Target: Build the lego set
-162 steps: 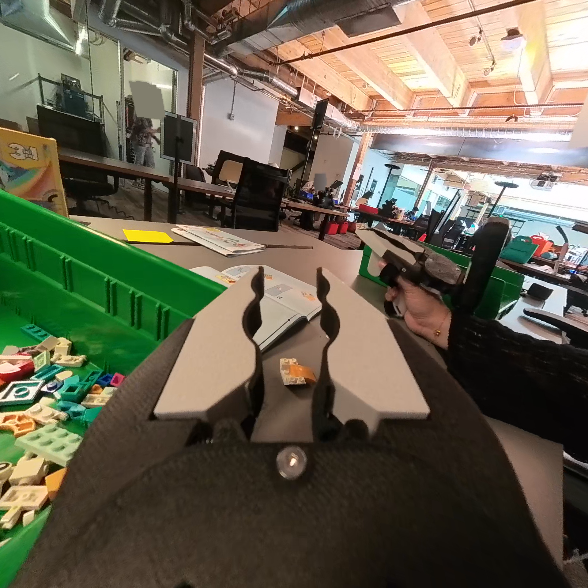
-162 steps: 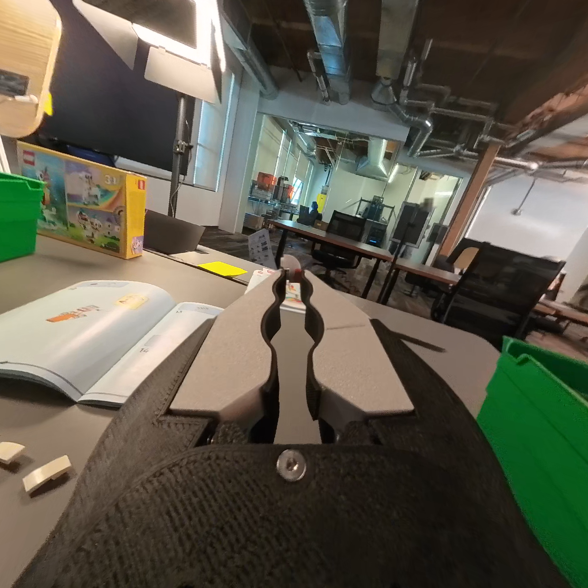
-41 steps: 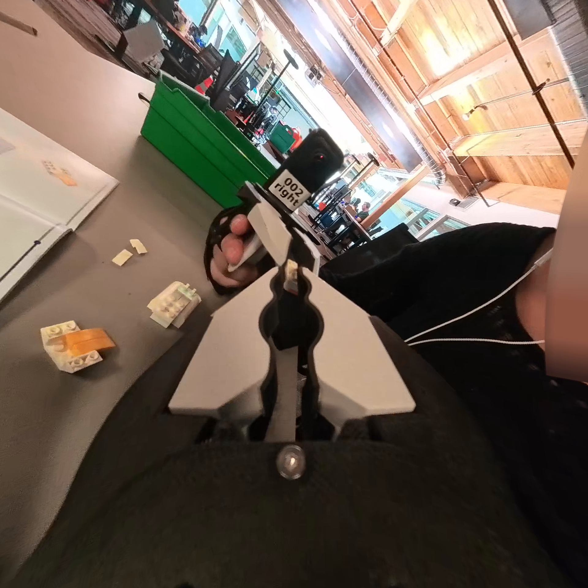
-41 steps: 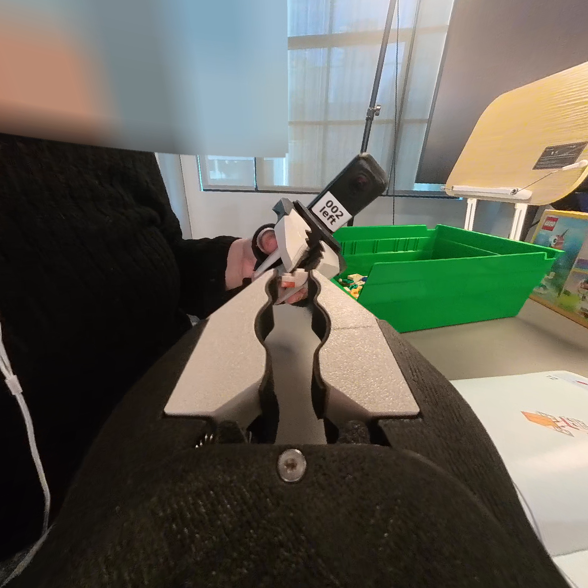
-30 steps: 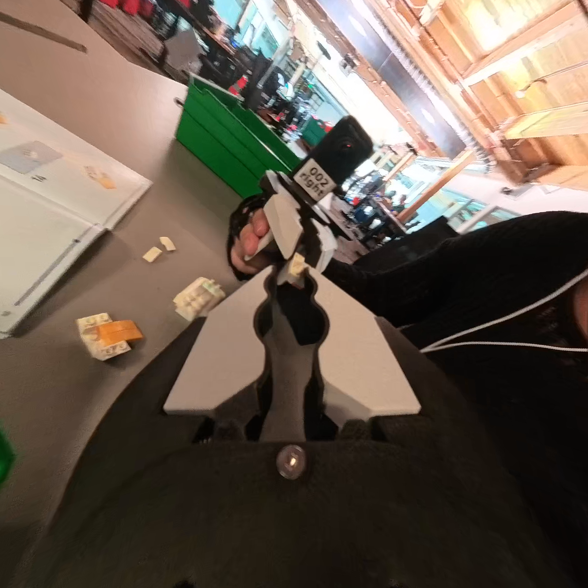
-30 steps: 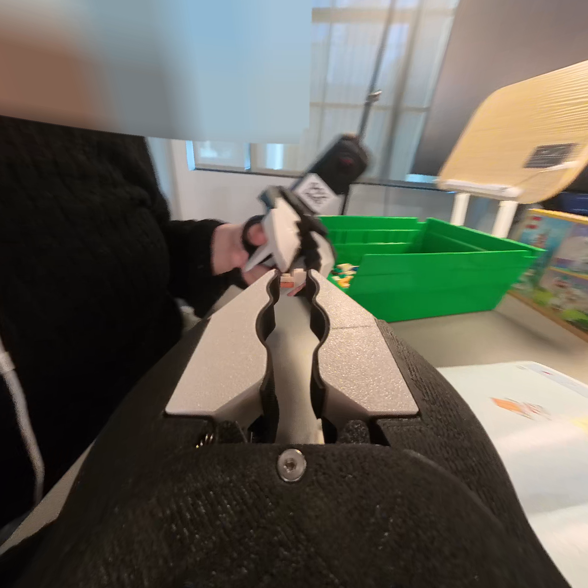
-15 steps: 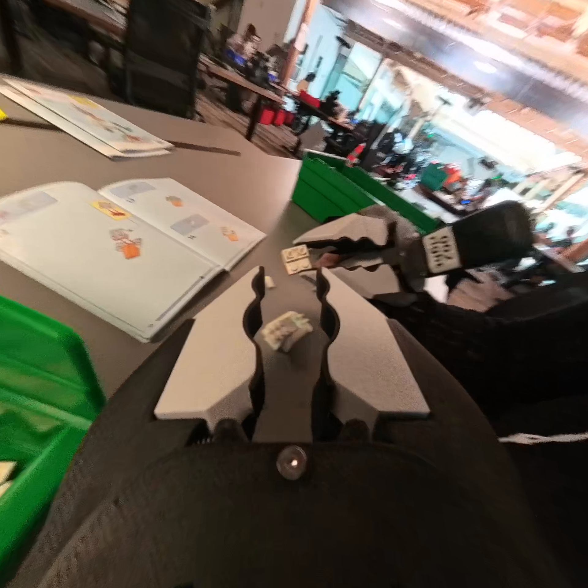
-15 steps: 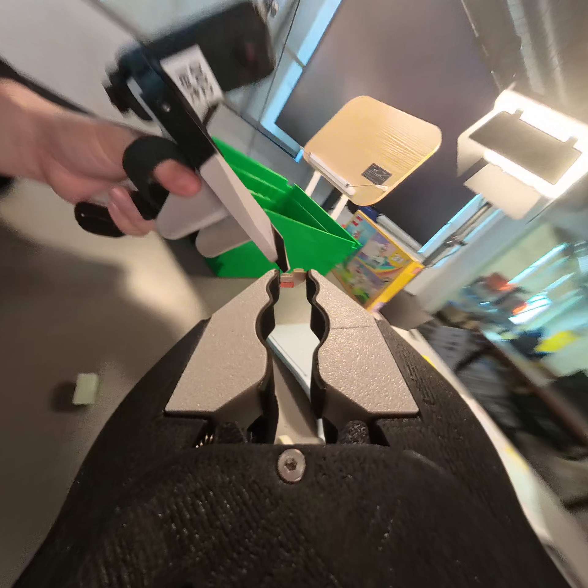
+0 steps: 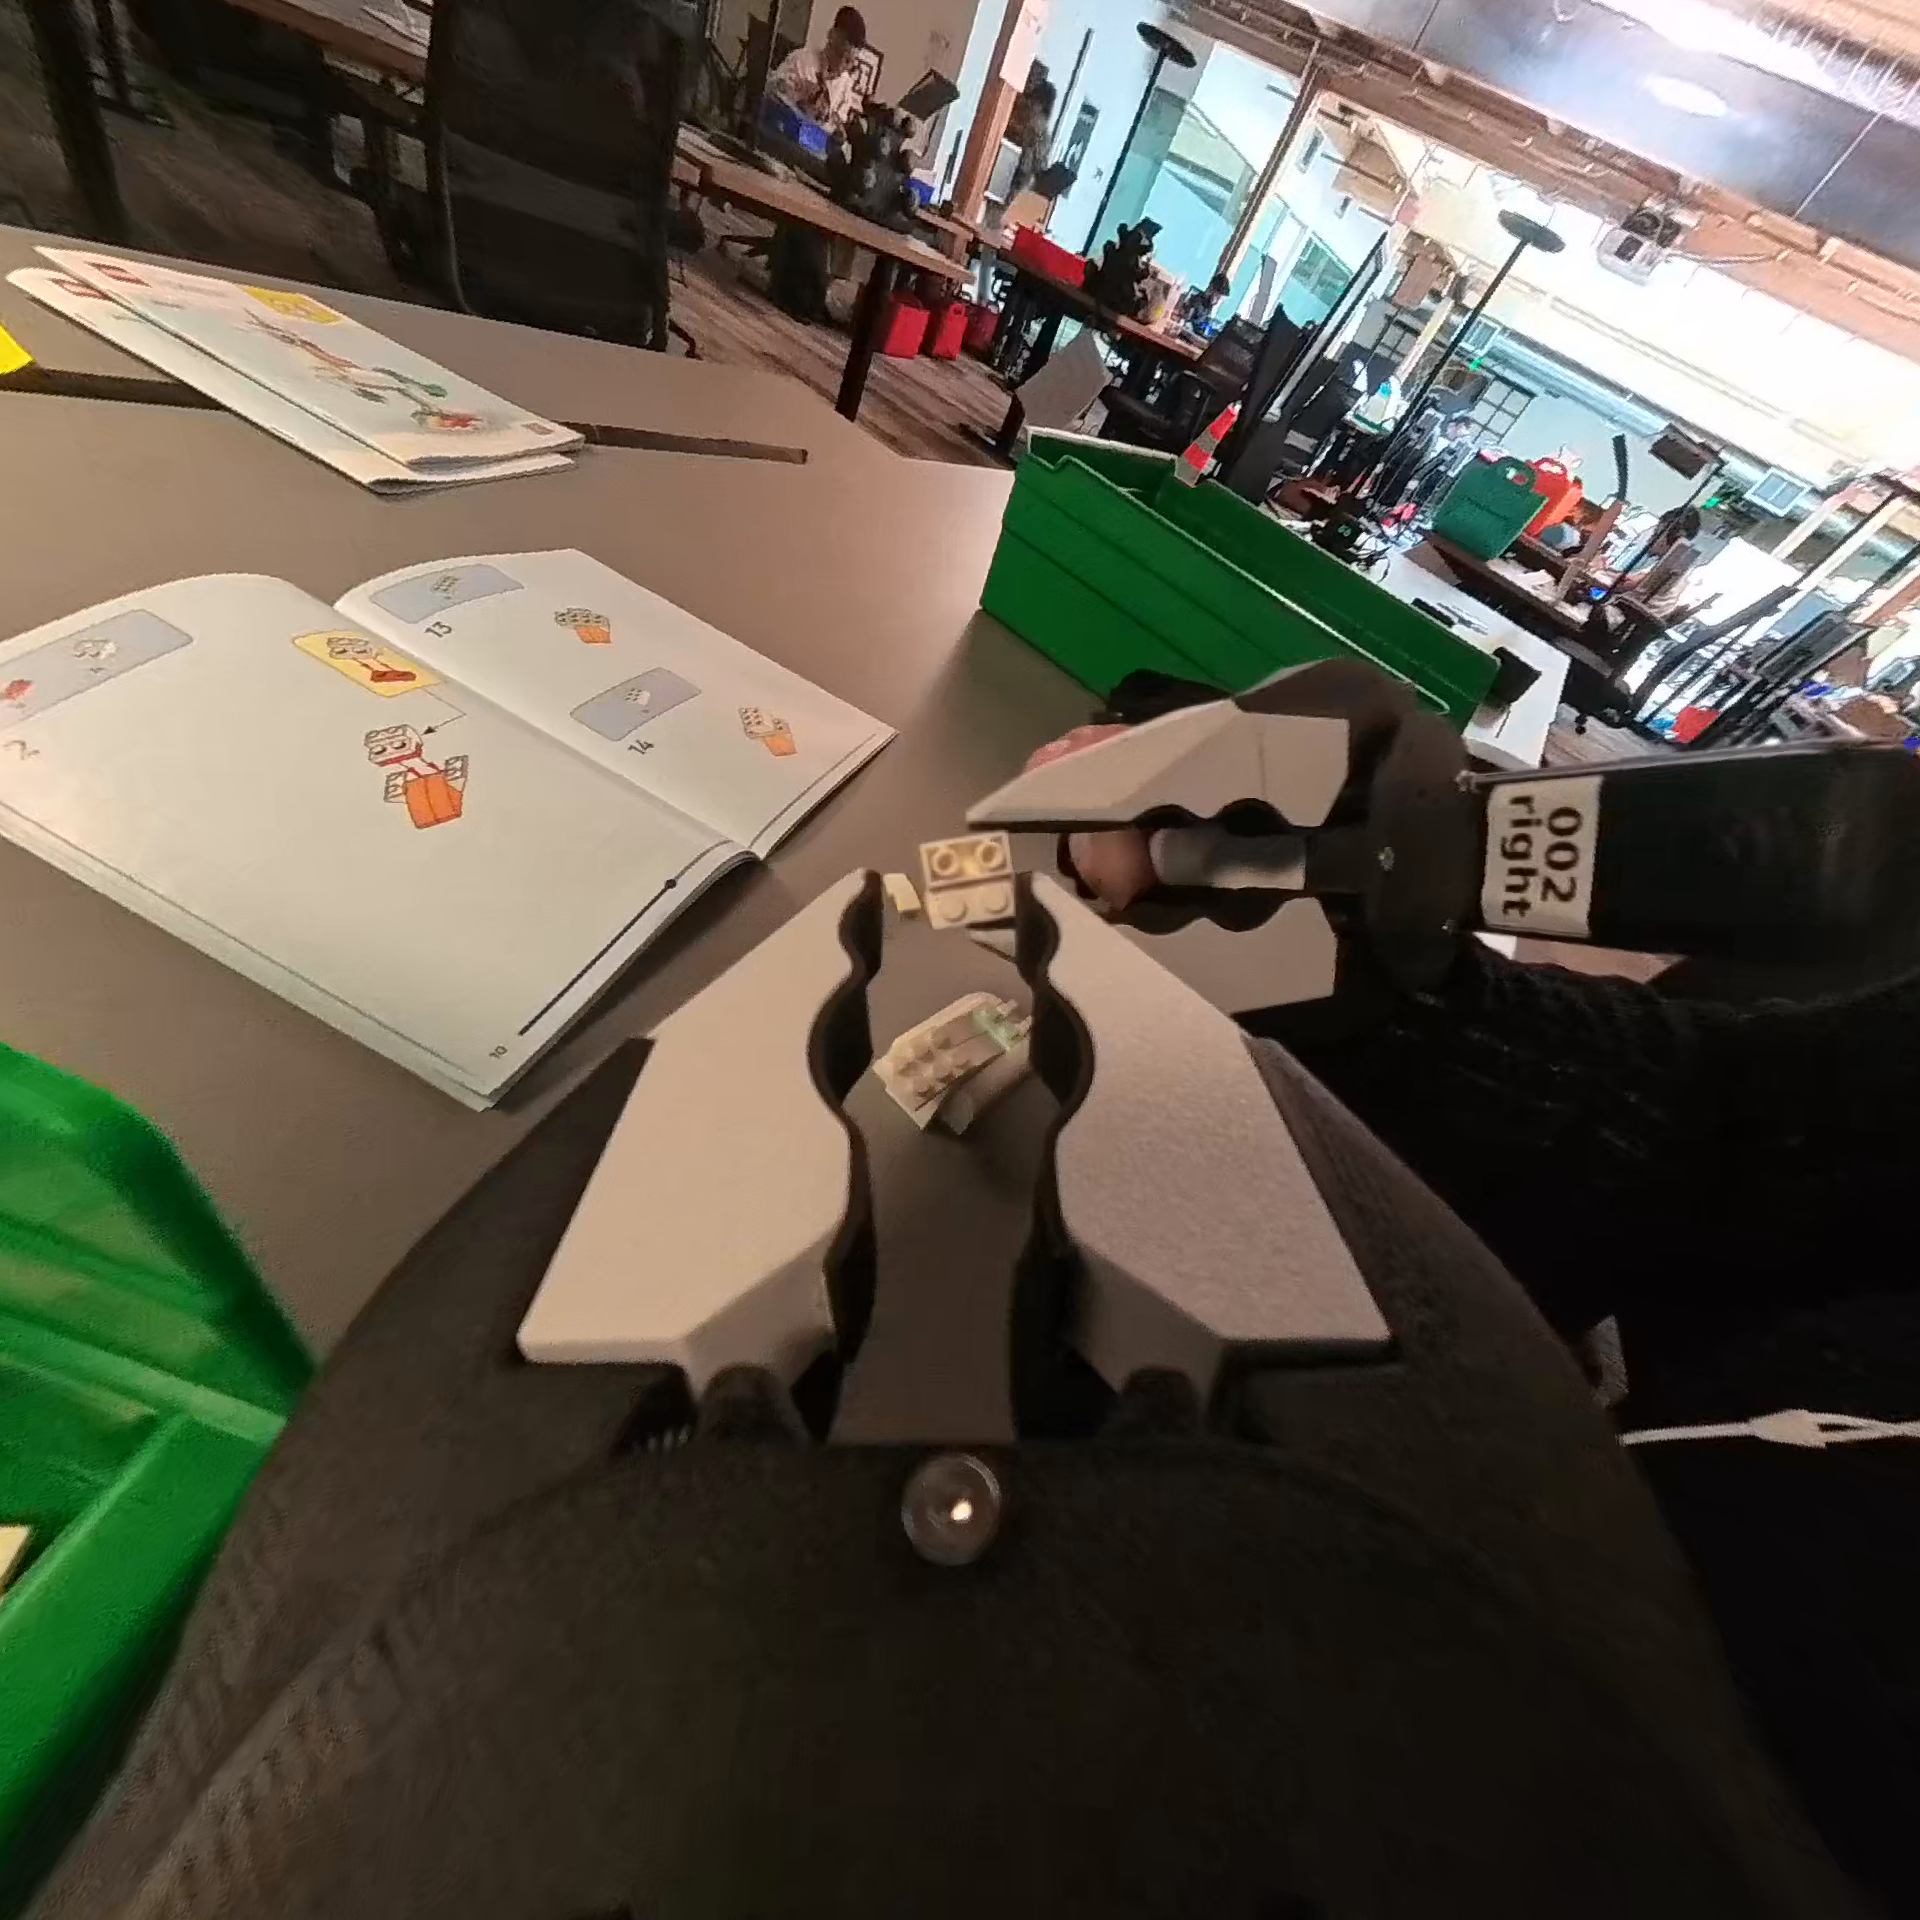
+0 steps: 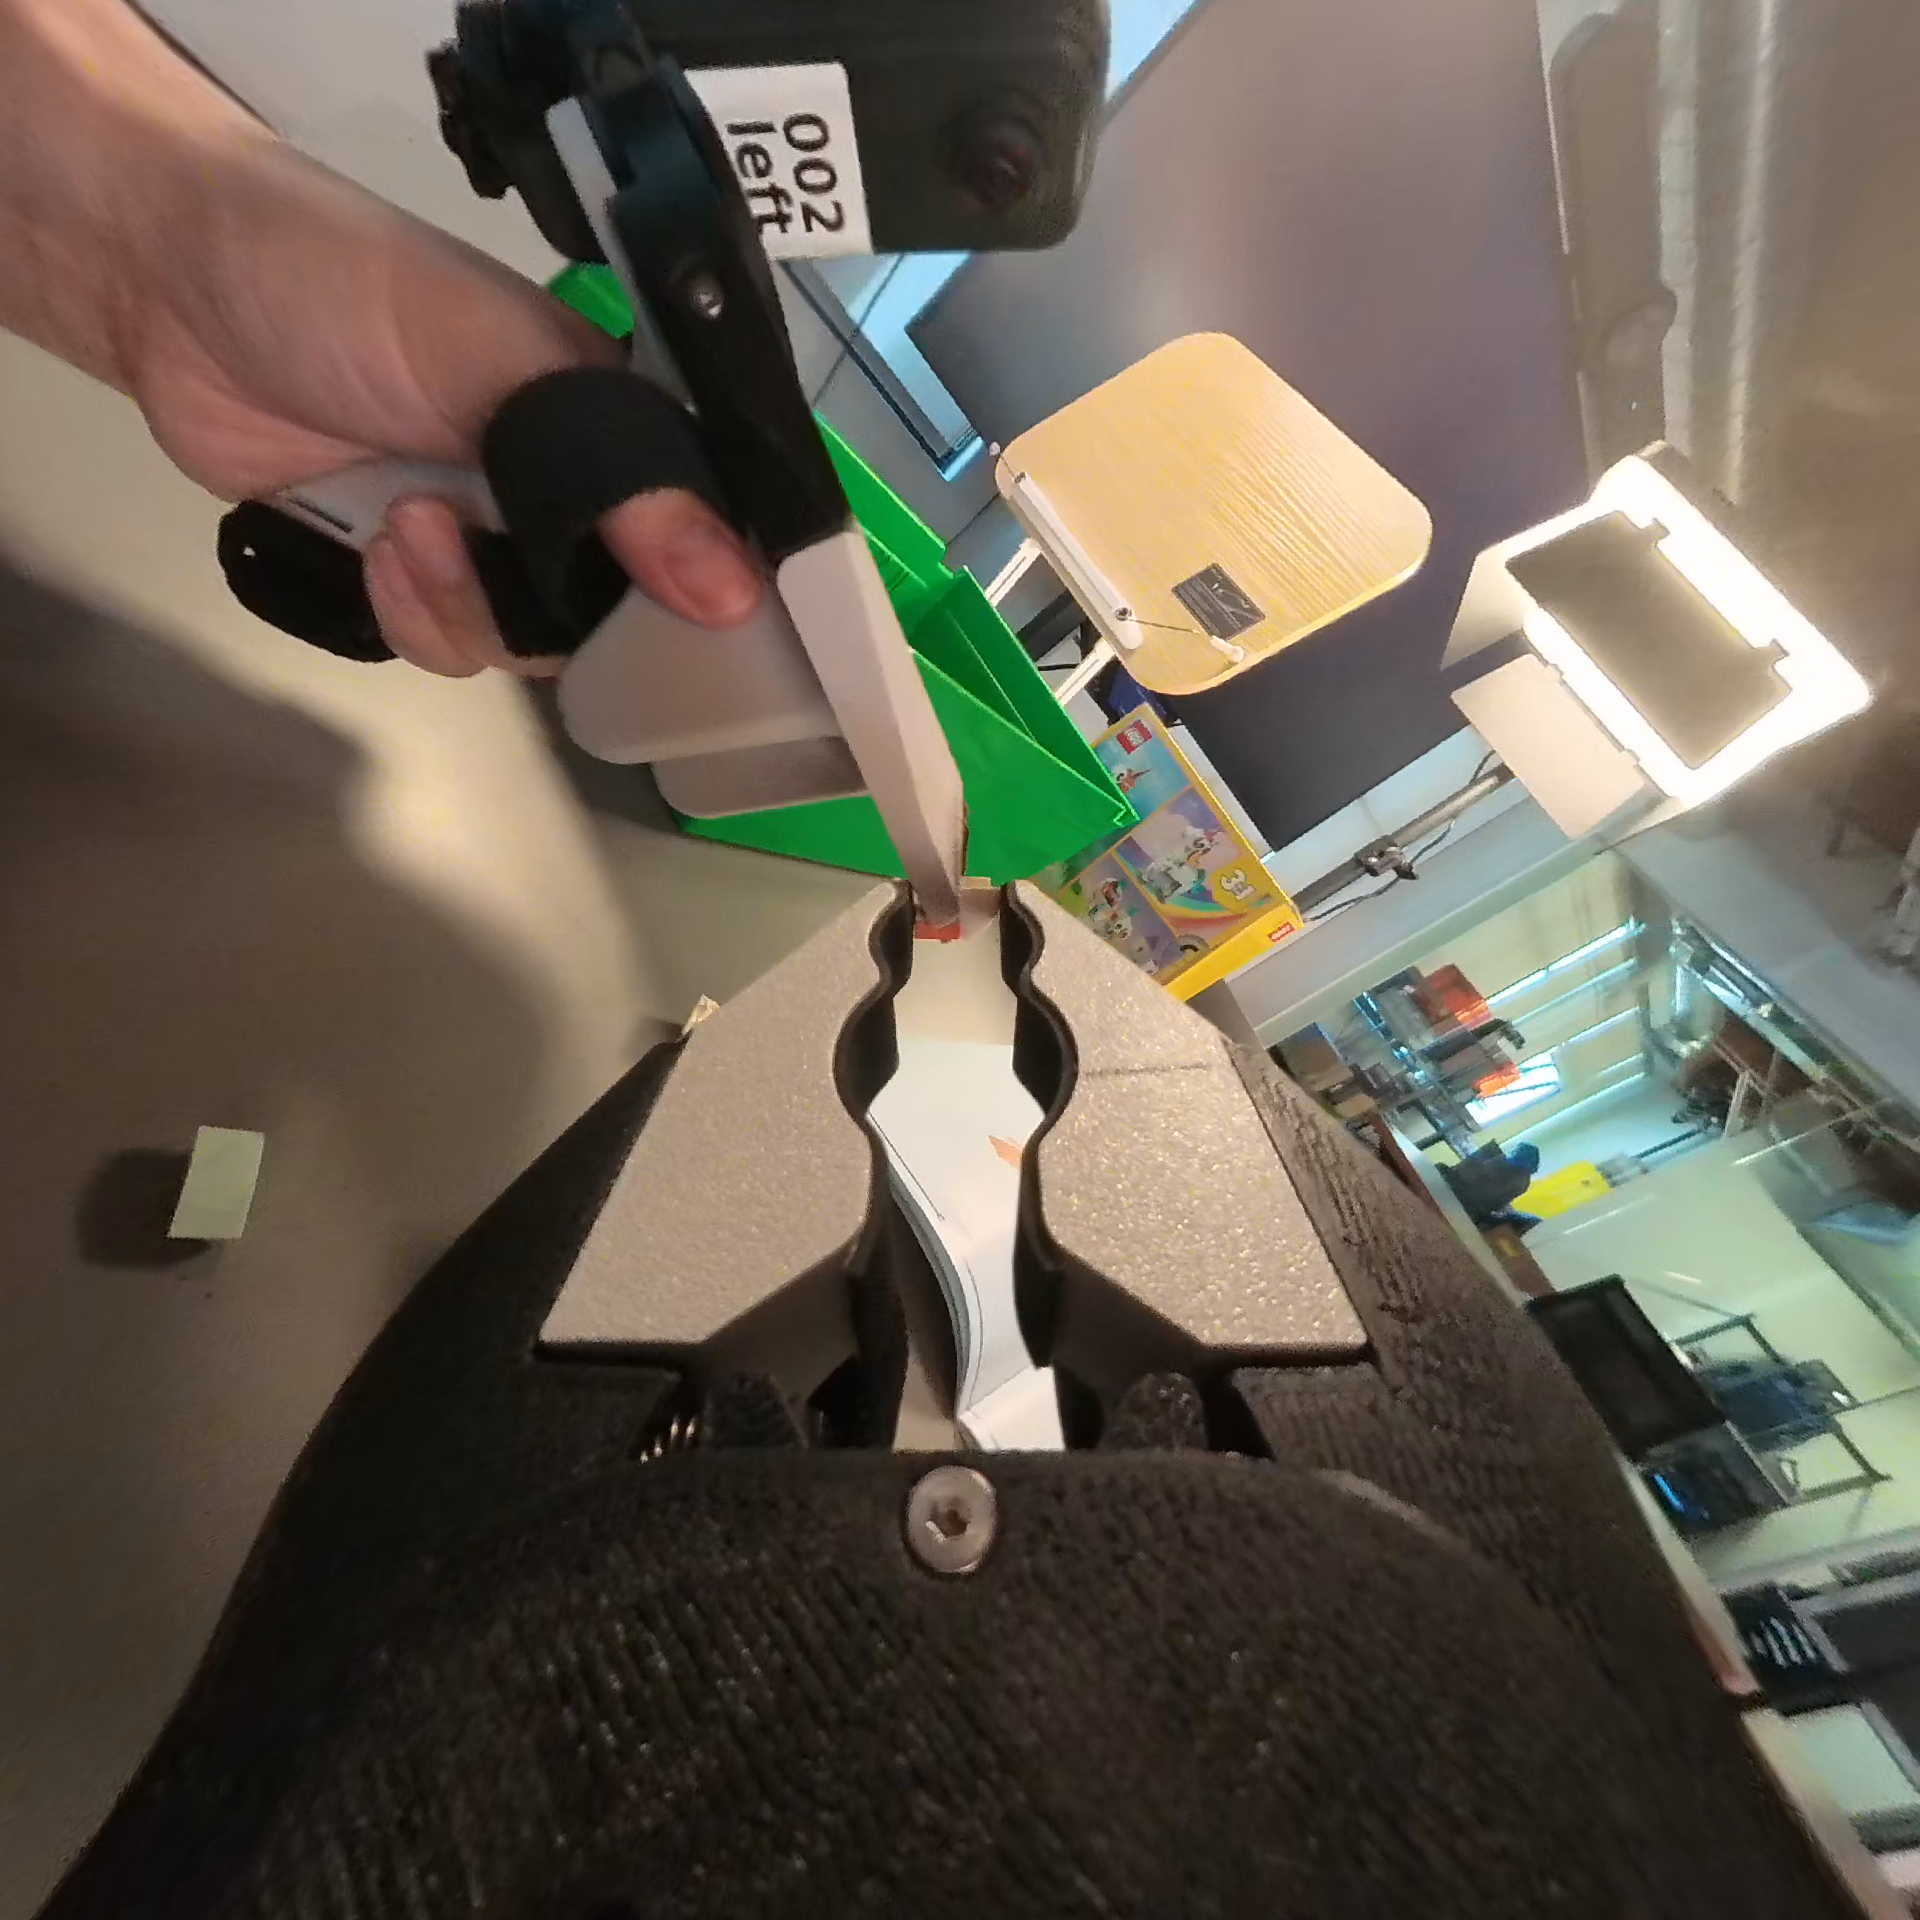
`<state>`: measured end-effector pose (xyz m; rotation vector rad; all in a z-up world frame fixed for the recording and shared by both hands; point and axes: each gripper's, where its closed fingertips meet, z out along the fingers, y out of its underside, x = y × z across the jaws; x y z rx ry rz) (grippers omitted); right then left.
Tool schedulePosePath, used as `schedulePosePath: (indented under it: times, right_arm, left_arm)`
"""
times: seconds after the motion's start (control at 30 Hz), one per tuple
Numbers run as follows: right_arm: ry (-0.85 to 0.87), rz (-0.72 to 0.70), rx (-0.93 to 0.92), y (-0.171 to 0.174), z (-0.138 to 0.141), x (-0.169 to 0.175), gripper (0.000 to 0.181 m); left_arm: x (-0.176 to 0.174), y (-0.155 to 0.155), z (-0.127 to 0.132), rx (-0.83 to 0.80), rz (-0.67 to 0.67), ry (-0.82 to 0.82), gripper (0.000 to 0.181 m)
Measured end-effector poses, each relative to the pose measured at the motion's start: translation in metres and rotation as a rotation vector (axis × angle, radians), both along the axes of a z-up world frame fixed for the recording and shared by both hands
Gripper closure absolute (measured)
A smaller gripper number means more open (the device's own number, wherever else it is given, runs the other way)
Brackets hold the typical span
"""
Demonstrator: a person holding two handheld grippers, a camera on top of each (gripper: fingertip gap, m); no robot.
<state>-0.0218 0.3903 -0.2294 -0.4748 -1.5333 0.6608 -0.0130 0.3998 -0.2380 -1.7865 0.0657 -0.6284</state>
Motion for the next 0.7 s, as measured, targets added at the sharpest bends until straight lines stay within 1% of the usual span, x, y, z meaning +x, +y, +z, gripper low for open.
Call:
schedulePosePath:
  times: [0.03, 0.07, 0.17, 0.2, 0.23, 0.3, 0.4, 0.47, 0.57, 0.7]
  right_arm:
    - [-0.001, 0.001, 0.011, -0.001, -0.001, 0.000, 0.167]
    - [-0.005, 0.003, 0.022, -0.001, -0.002, 0.000, 0.167]
    - [0.011, 0.013, 0.030, -0.003, -0.001, 0.000, 0.166]
    - [0.016, 0.021, 0.020, -0.004, 0.000, 0.001, 0.164]
    - [0.000, 0.039, 0.004, -0.006, -0.001, 0.001, 0.157]
    - [-0.032, 0.061, -0.026, -0.005, -0.003, 0.002, 0.153]
    - [-0.019, 0.056, -0.085, 0.006, 0.004, 0.007, 0.150]
    - [0.017, 0.037, -0.144, 0.019, 0.013, 0.011, 0.149]
    - [0.117, -0.055, -0.218, 0.050, 0.029, 0.019, 0.153]
    - [0.244, -0.298, -0.231, 0.104, 0.038, 0.033, 0.160]
  left_arm:
    - [0.001, 0.000, 0.000, -0.002, -0.010, -0.006, 0.159]
    - [0.004, -0.001, -0.001, -0.007, -0.029, -0.010, 0.165]
    - [0.003, -0.001, -0.002, -0.004, -0.033, 0.041, 0.165]
    - [0.002, -0.002, 0.000, 0.008, -0.029, 0.063, 0.165]
    - [0.002, -0.002, 0.002, 0.014, -0.025, 0.089, 0.165]
    - [-0.003, -0.002, 0.001, 0.009, -0.009, 0.139, 0.165]
    - [-0.012, -0.004, 0.005, 0.016, -0.003, 0.145, 0.165]
    - [-0.010, -0.010, 0.007, 0.021, -0.052, 0.143, 0.165]
    - [-0.002, -0.021, -0.001, -0.017, -0.139, 0.181, 0.165]
    - [0.004, -0.032, -0.028, -0.153, -0.217, 0.279, 0.165]
